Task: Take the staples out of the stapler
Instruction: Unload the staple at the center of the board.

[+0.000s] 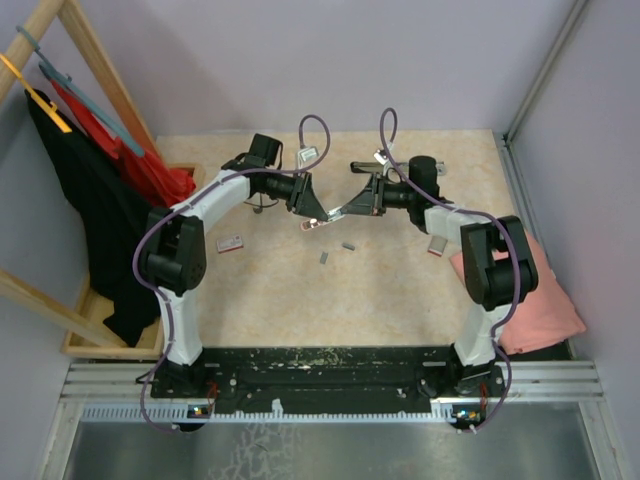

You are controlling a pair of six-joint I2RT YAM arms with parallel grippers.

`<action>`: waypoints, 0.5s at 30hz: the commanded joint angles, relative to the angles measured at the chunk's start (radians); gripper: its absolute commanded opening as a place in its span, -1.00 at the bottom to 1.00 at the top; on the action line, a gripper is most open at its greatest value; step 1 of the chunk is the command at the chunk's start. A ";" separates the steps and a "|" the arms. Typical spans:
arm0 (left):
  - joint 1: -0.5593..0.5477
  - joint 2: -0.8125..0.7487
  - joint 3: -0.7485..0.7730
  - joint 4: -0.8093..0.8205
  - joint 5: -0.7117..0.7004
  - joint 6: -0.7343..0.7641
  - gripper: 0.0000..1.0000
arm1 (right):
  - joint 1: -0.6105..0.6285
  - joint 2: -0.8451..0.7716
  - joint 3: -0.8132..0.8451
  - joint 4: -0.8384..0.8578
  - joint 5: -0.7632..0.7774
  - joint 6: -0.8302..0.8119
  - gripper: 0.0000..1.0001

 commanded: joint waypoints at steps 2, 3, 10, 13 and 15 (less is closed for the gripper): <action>-0.007 0.012 0.020 0.022 0.002 0.000 -0.91 | 0.015 -0.061 0.030 0.056 -0.002 0.005 -1.00; -0.006 0.009 0.017 0.028 -0.006 -0.003 -0.95 | 0.014 -0.060 0.030 0.056 0.001 0.003 -0.92; -0.005 -0.027 0.005 0.048 -0.146 0.017 -1.00 | 0.003 -0.062 0.051 -0.054 0.075 -0.081 -0.33; -0.005 -0.046 -0.013 0.057 -0.253 0.045 -1.00 | -0.017 -0.063 0.054 -0.091 0.122 -0.104 -0.24; -0.007 -0.056 -0.025 0.067 -0.348 0.063 -1.00 | -0.027 -0.063 0.058 -0.122 0.156 -0.121 -0.19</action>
